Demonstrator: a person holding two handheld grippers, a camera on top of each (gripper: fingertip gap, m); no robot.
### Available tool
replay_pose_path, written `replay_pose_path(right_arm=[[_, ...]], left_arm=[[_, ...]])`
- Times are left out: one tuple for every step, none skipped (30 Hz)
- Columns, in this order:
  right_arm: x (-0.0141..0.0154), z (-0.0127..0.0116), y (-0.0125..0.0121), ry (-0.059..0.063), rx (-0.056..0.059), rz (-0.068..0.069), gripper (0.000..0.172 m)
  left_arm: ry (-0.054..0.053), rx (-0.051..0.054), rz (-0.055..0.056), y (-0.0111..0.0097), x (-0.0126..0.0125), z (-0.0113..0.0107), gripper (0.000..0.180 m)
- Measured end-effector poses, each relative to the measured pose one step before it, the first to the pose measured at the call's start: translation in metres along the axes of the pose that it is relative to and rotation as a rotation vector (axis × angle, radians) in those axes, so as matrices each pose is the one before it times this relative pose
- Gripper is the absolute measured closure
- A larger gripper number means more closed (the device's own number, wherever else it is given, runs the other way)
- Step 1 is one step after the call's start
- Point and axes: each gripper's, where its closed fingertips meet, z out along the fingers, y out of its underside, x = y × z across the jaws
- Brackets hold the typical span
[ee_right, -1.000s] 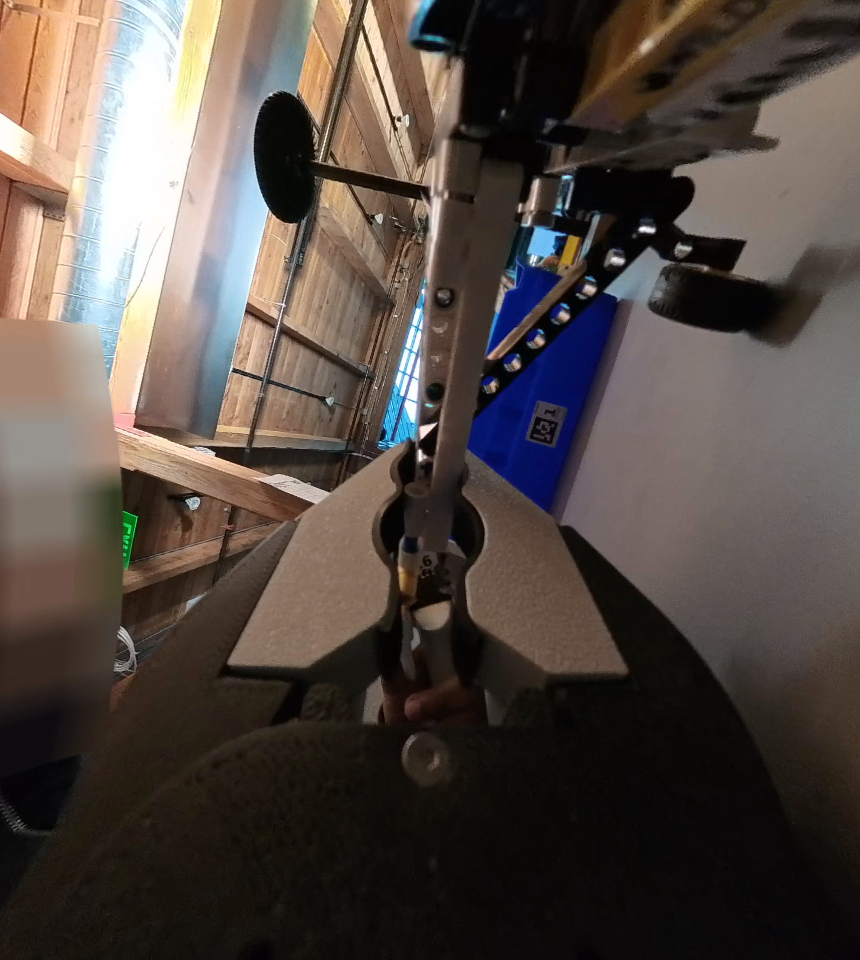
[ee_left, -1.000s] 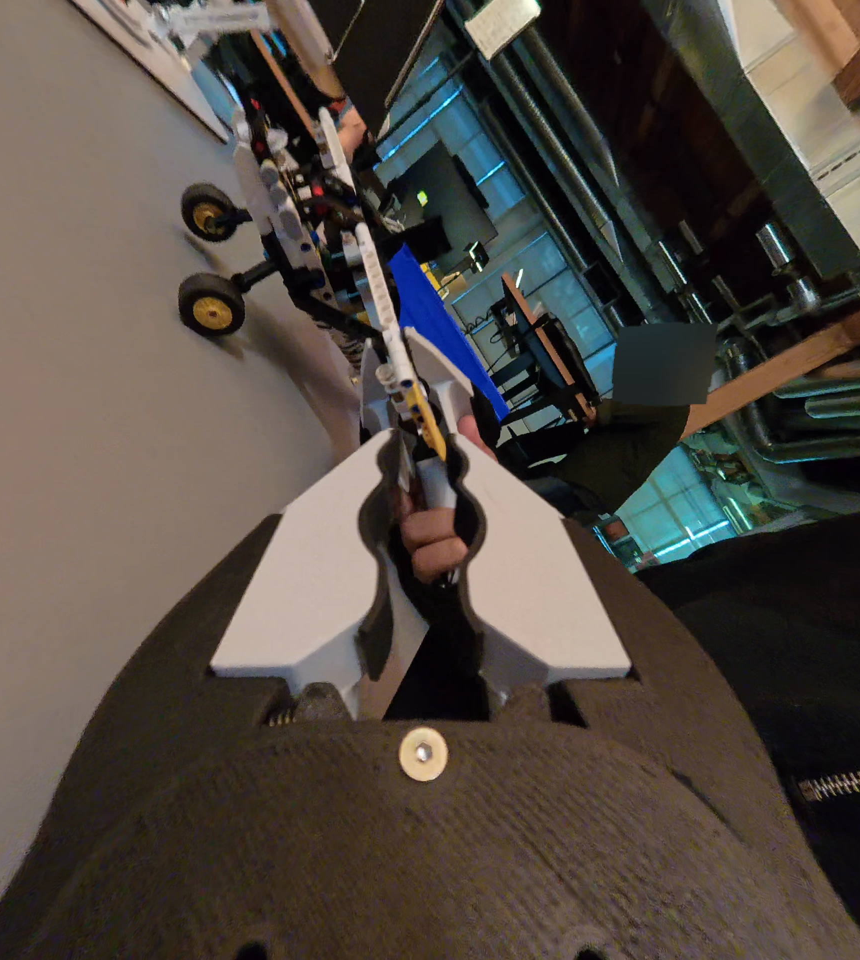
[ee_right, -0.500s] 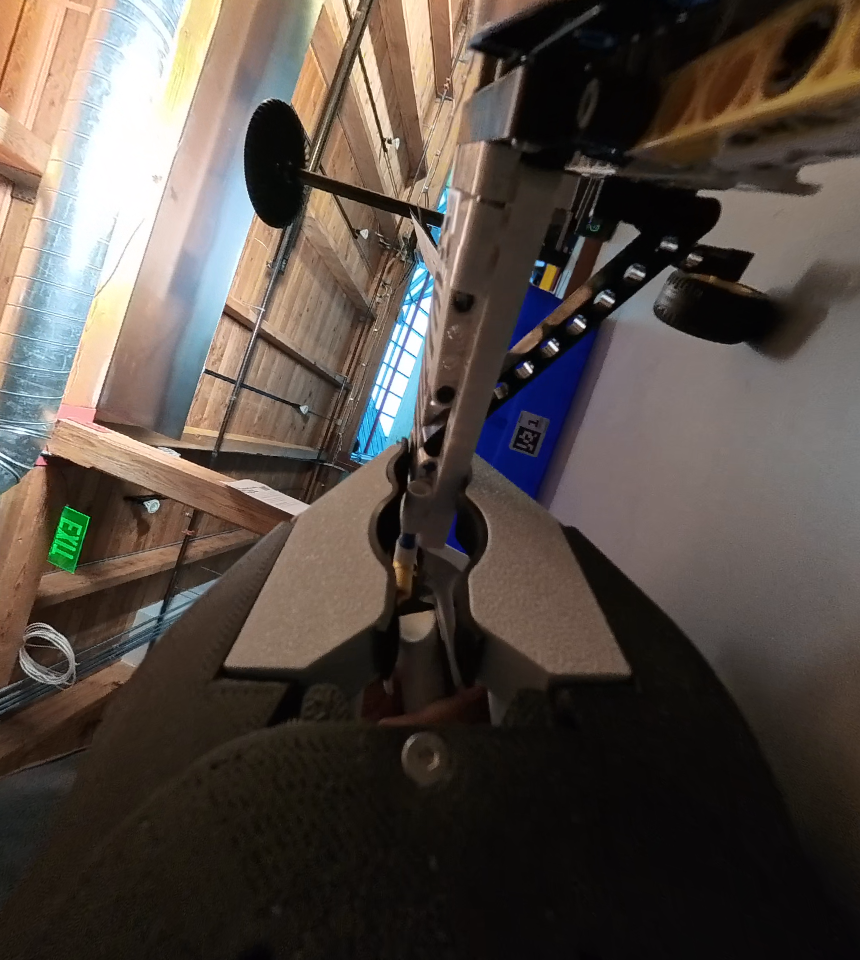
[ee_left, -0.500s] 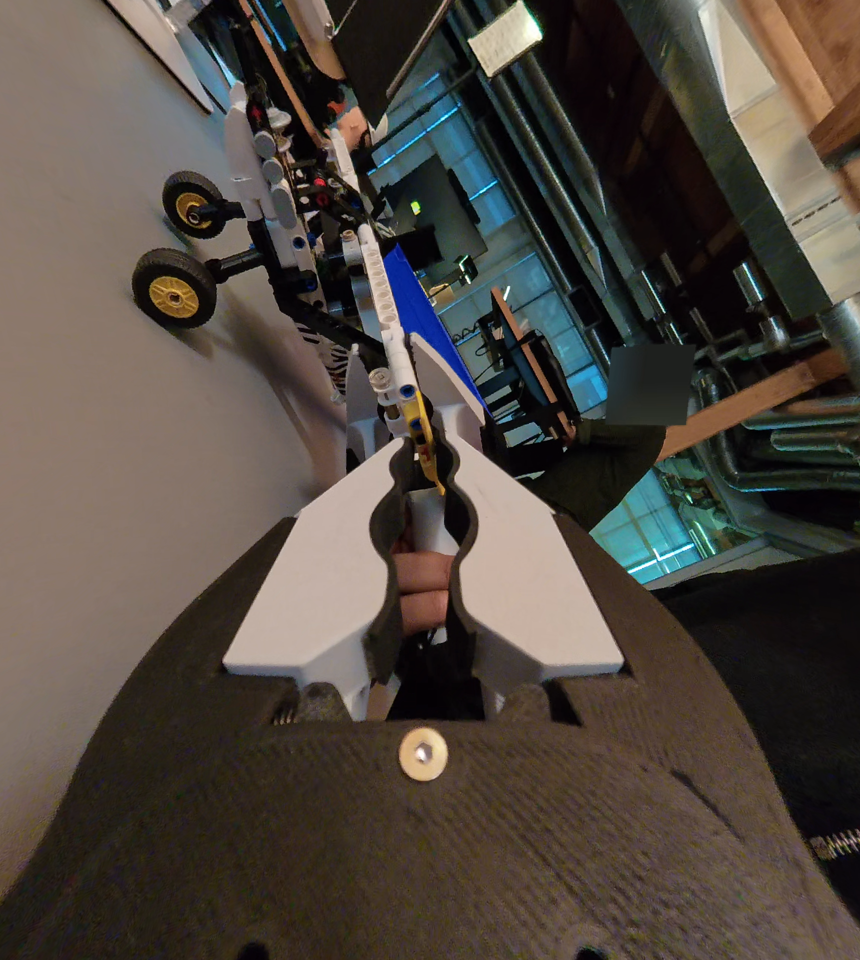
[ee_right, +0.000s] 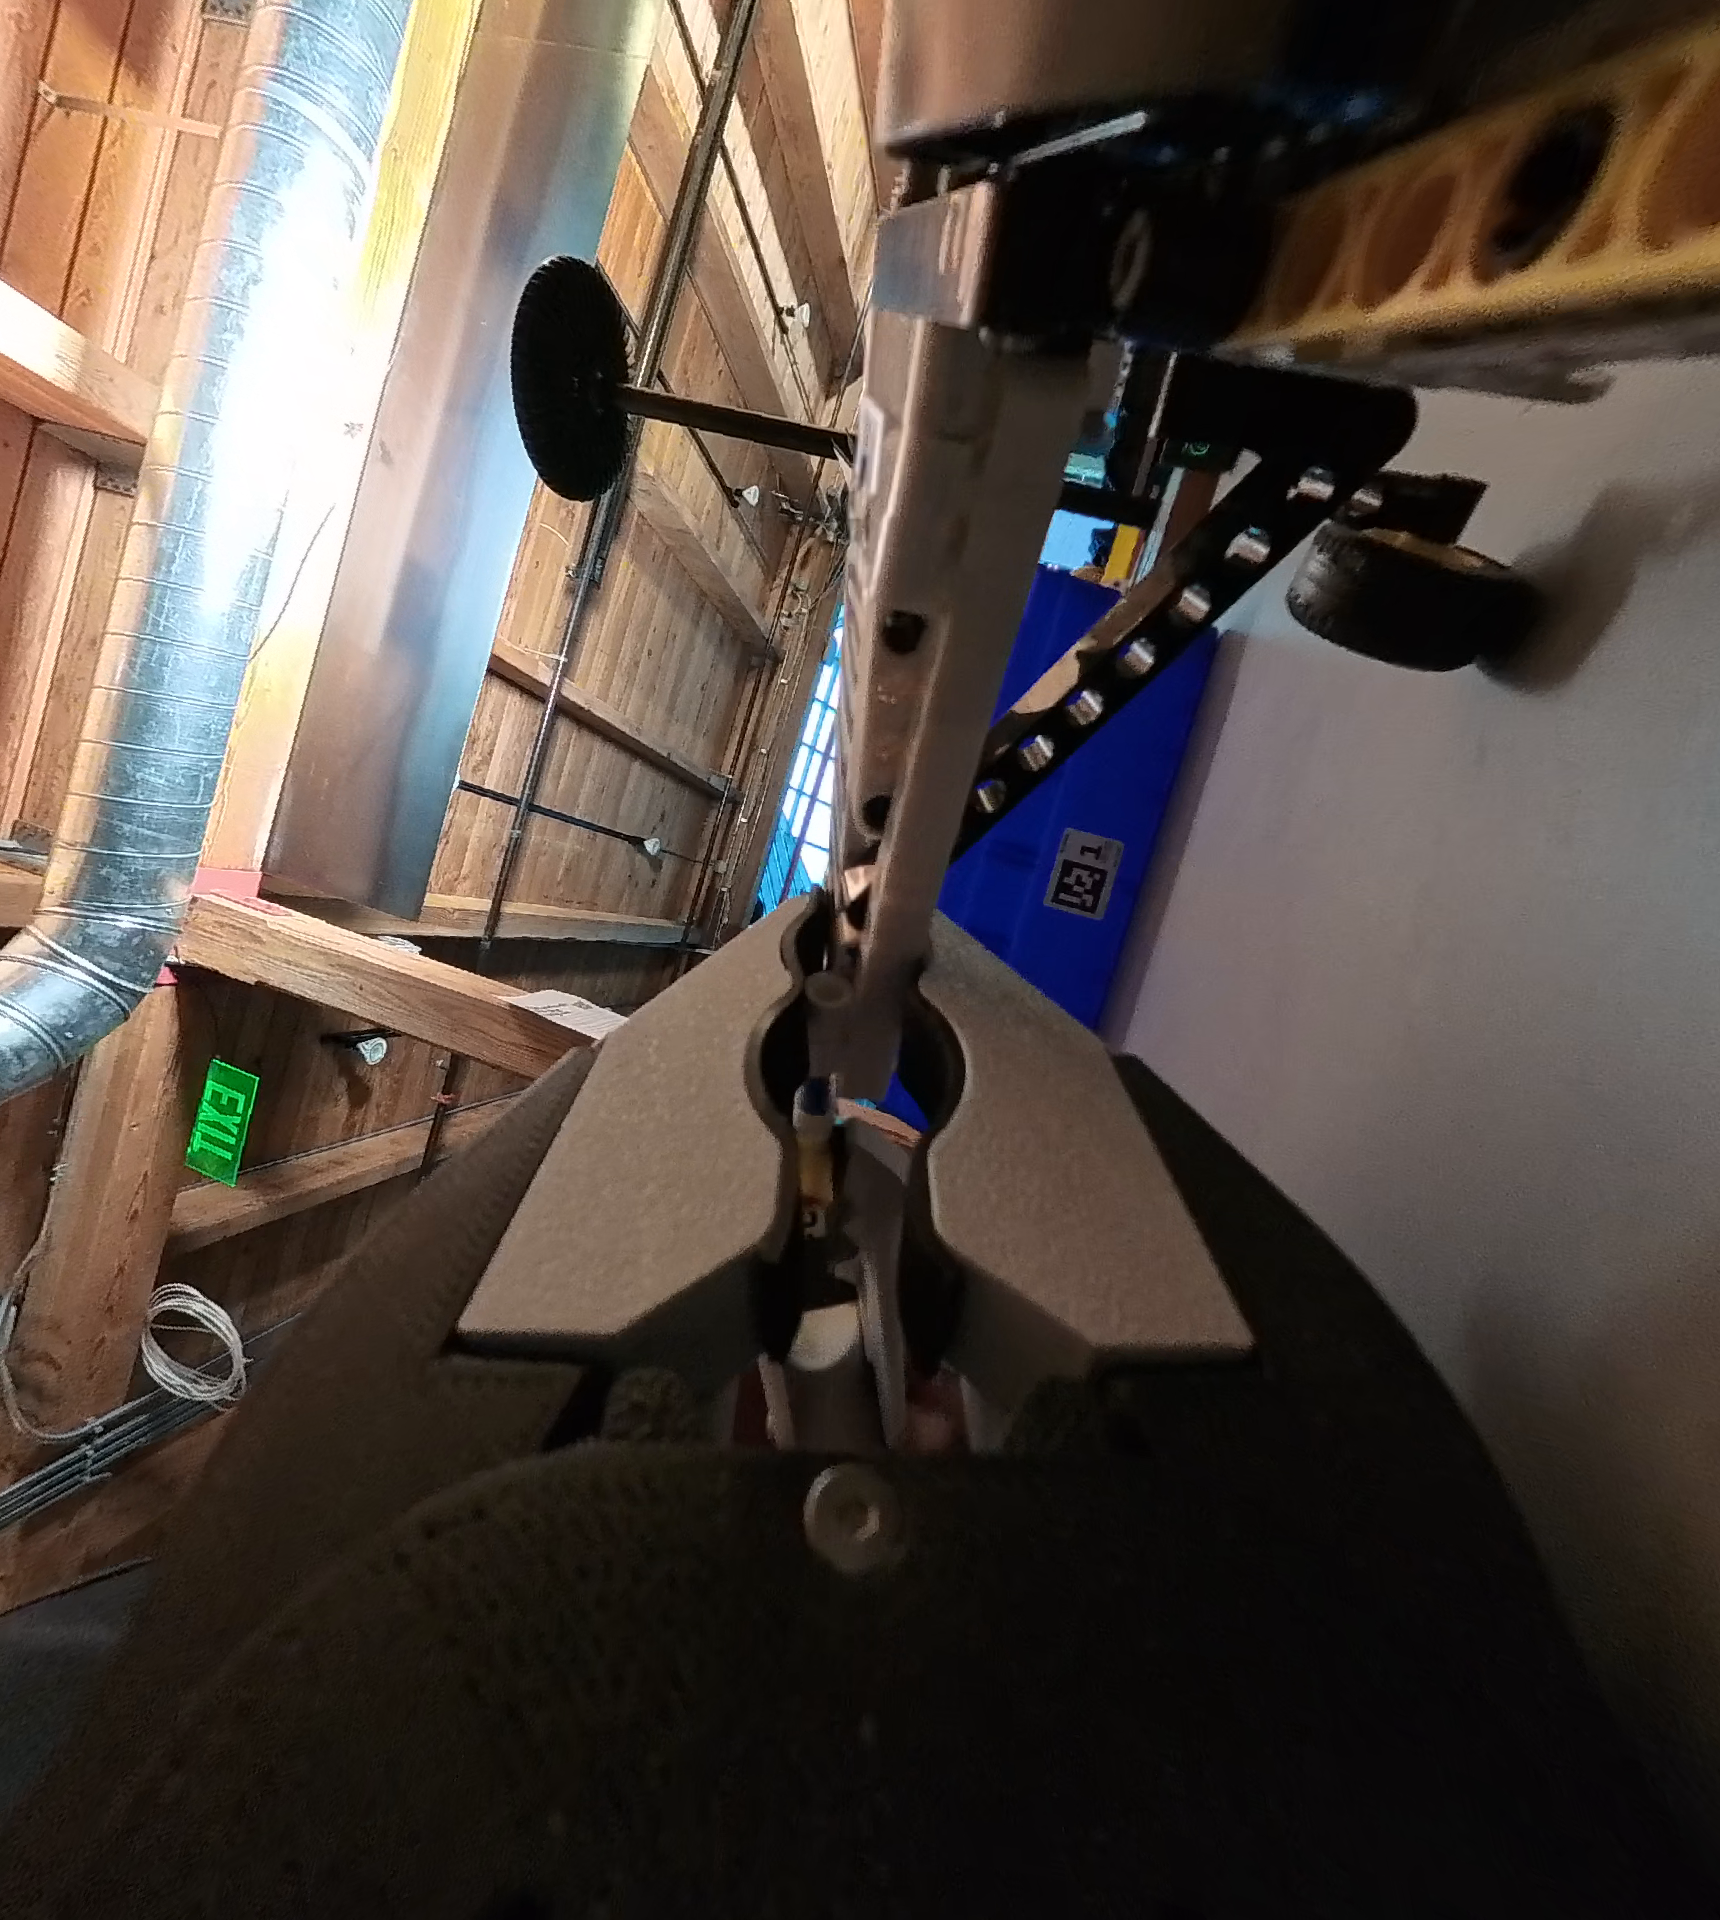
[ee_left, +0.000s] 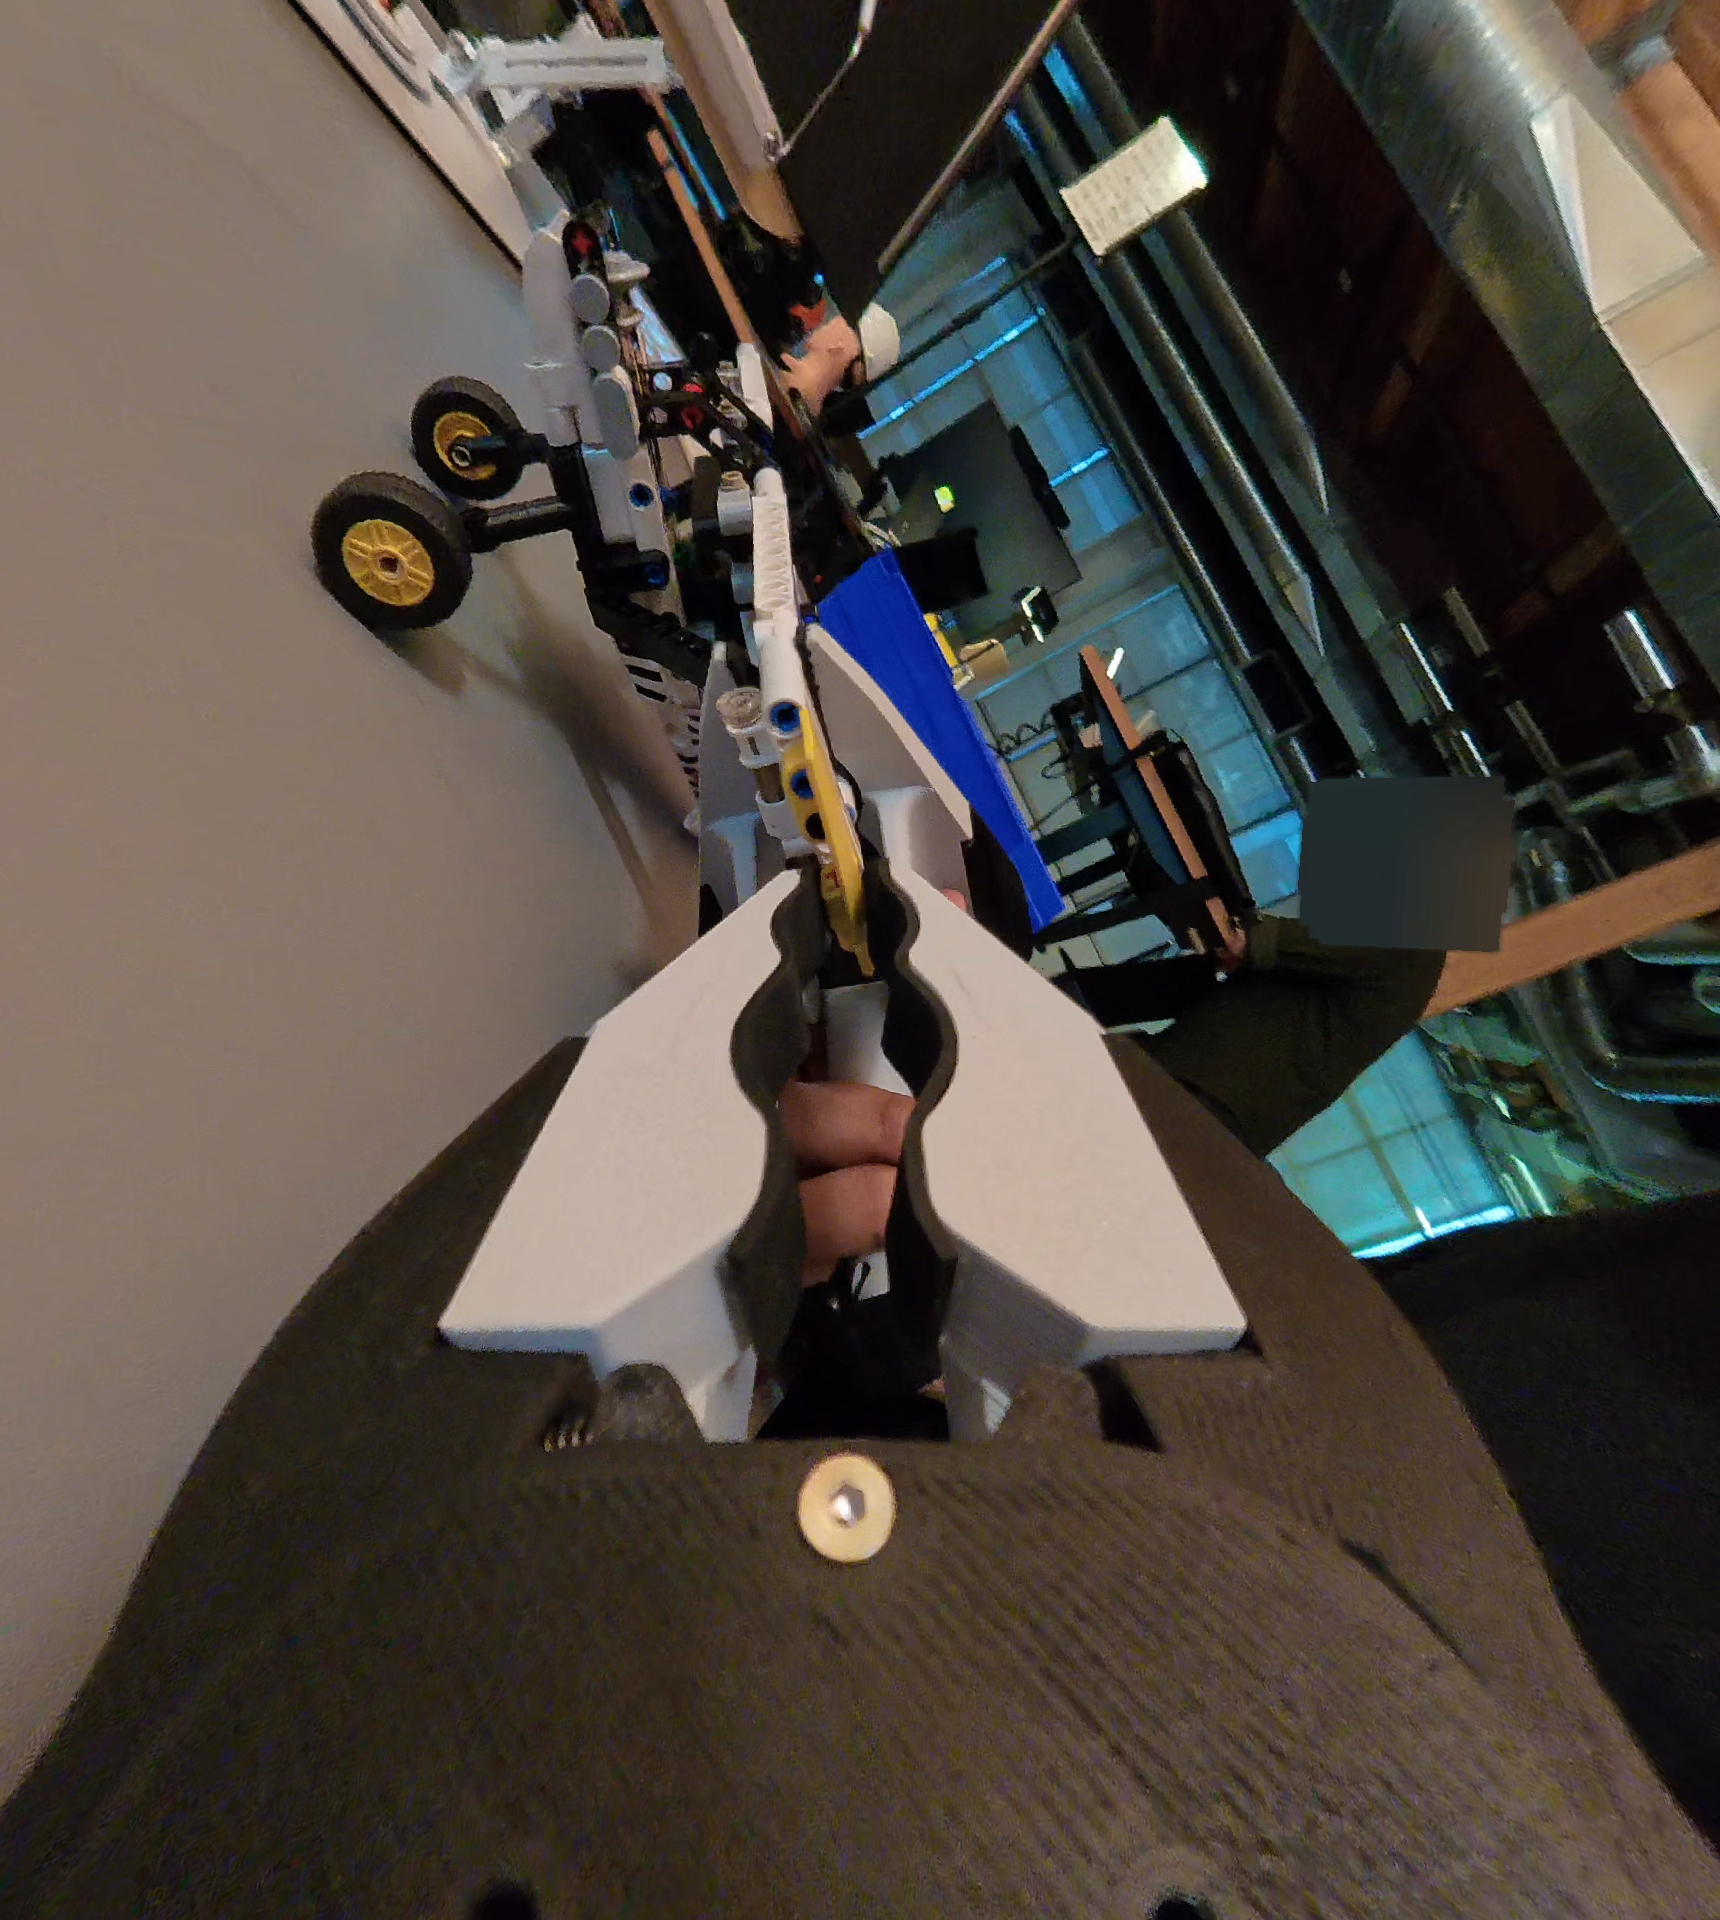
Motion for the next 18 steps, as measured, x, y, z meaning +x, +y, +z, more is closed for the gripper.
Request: replay_pose_path(right_arm=[[0.00042,0.00084,-0.00027,0.0014,-0.0013,0.0005,0.165],[0.00046,0.00099,0.00078,-0.0007,-0.0031,-0.0020,0.165],[0.00059,0.00074,0.00074,-0.0009,-0.0023,-0.0012,0.165],[0.00008,0.00015,0.00010,-0.0007,0.0000,-0.0007,0.165],[-0.00004,-0.00024,-0.00062,-0.0012,0.0024,0.0031,0.166],[0.00013,-0.00023,-0.00074,-0.0010,0.0015,0.0035,0.165],[0.00006,0.00012,-0.00031,-0.0002,-0.0025,-0.0014,0.165],[0.00004,0.00070,0.00084,-0.0011,-0.0105,-0.0053,0.165],[-0.00020,0.00146,0.00239,-0.0023,-0.0240,-0.0077,0.165],[-0.00021,0.00113,0.00213,-0.0032,-0.0230,-0.0047,0.164],[-0.00045,-0.00009,0.00041,-0.0031,-0.0043,-0.0014,0.164],[-0.00103,-0.00147,-0.00202,-0.0041,0.0154,-0.0024,0.164],[-0.00140,-0.00192,-0.00189,-0.0046,0.0149,-0.0018,0.163],[-0.00041,-0.00158,0.00040,0.0026,0.0020,-0.0021,0.163],[-0.00003,-0.00111,0.00033,0.0029,0.0022,-0.0001,0.163],[-0.00016,-0.00073,0.00017,0.0011,0.0021,-0.0010,0.163],[0.00011,-0.00002,0.00011,0.0012,-0.0003,-0.0008,0.163],[0.00033,0.00027,0.00026,0.0009,-0.0013,0.0001,0.162]], left_arm=[[-0.0116,0.0162,0.0008,-0.00111,-0.00041,-0.00147,0.174],[-0.0061,0.0083,-0.0049,-0.00044,-0.00077,-0.00115,0.174],[-0.0067,0.0019,-0.0004,-0.00015,-0.00095,-0.00101,0.174],[-0.0100,0.0057,0.0031,0.00001,-0.00070,-0.00046,0.173],[-0.0042,0.0089,-0.0021,0.00026,0.00030,0.00022,0.173],[-0.0045,0.0075,0.0003,0.00017,-0.00007,0.00049,0.173],[-0.0022,0.0041,0.0019,0.00011,-0.00017,0.00051,0.173],[0.0059,-0.0034,-0.0005,0.00023,-0.00009,0.00011,0.173],[0.0142,0.0057,-0.0060,-0.00102,-0.00001,-0.00078,0.173],[0.0188,0.0182,-0.0081,-0.00174,-0.00019,-0.00159,0.174],[0.0239,0.0092,-0.0114,-0.00069,0.00043,-0.00072,0.174],[0.0275,0.0054,-0.0204,-0.00114,0.00124,0.00020,0.174],[0.0253,0.0200,-0.0232,-0.00434,0.00153,-0.00040,0.174],[0.0100,0.0288,-0.0152,-0.00700,-0.00029,-0.00145,0.171],[0.0095,0.0174,-0.0020,-0.00622,-0.00004,-0.00157,0.166],[-0.0010,0.0017,0.0068,-0.00386,-0.00088,-0.00071,0.165],[-0.0056,-0.0149,0.0053,-0.00073,-0.00142,0.00071,0.163],[0.0055,-0.0191,-0.0036,0.00084,-0.00001,0.00172,0.161]])
